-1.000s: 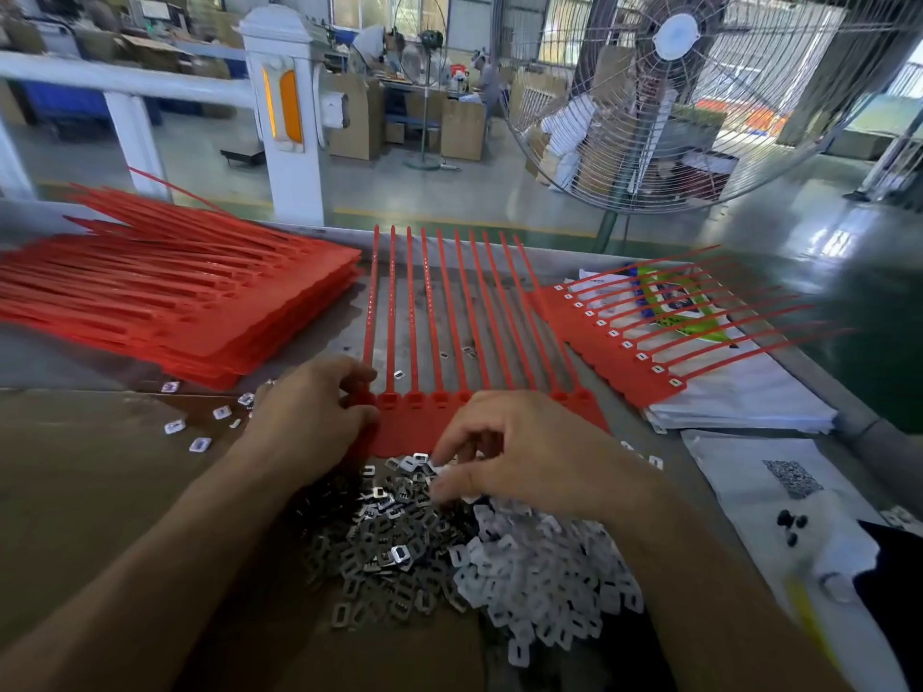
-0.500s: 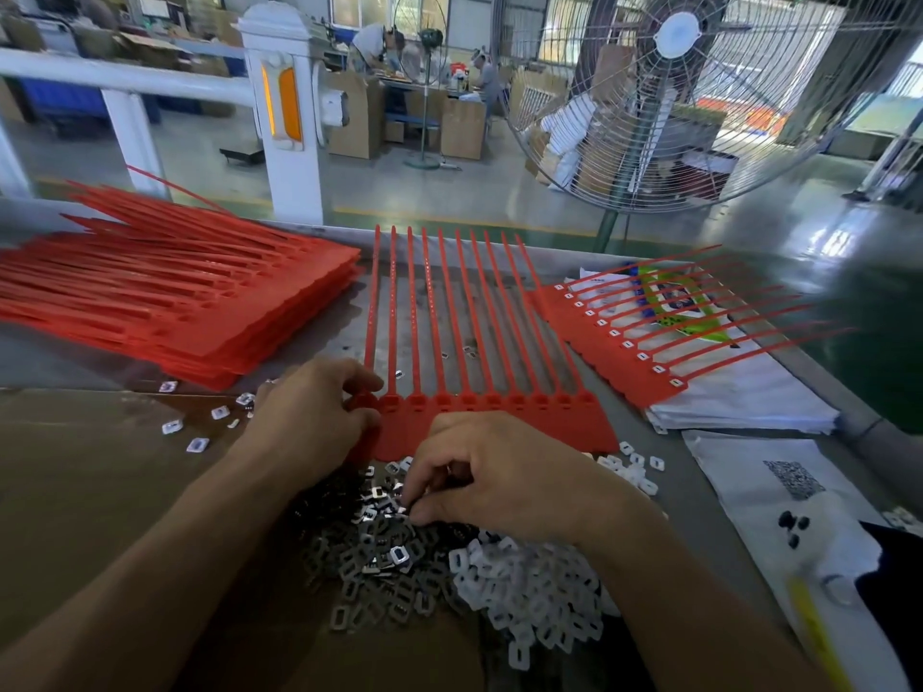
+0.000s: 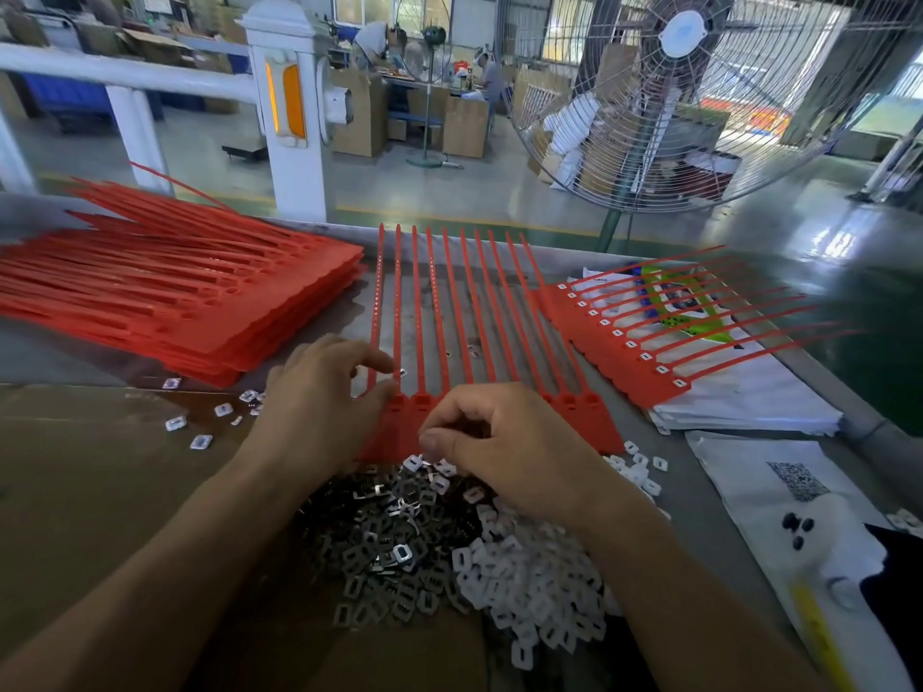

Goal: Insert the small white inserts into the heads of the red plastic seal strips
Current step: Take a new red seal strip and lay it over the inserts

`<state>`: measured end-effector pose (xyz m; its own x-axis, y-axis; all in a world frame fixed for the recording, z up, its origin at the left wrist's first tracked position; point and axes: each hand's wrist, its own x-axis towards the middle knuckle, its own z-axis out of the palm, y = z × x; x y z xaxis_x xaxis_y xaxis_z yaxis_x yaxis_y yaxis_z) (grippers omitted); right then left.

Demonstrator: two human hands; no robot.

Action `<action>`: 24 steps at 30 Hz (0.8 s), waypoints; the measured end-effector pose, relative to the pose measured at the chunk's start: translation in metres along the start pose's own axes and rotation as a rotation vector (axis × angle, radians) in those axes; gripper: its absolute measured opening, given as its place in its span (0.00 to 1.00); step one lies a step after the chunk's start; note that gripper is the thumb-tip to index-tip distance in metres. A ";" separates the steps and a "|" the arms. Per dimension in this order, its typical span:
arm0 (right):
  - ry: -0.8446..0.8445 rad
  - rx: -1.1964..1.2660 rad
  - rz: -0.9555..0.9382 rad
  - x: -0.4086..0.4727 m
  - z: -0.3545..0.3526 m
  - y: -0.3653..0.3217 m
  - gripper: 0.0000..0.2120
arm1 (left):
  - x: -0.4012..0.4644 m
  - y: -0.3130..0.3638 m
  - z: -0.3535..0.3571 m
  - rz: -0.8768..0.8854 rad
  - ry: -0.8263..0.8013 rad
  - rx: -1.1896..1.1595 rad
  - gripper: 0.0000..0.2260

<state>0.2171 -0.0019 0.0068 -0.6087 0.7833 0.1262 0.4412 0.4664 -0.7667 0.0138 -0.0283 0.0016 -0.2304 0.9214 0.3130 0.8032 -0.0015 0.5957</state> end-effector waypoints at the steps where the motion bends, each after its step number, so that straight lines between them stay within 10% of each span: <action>1: 0.019 0.026 0.013 0.000 -0.001 0.001 0.03 | -0.001 0.002 0.000 0.030 0.007 -0.037 0.07; 24: 0.113 0.683 0.267 0.010 -0.005 0.008 0.07 | -0.019 0.016 0.006 0.276 -0.047 -0.403 0.10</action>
<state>0.2177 0.0119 0.0047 -0.4504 0.8889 -0.0838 0.0337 -0.0769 -0.9965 0.0343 -0.0432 0.0003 -0.0061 0.8818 0.4716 0.5522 -0.3902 0.7368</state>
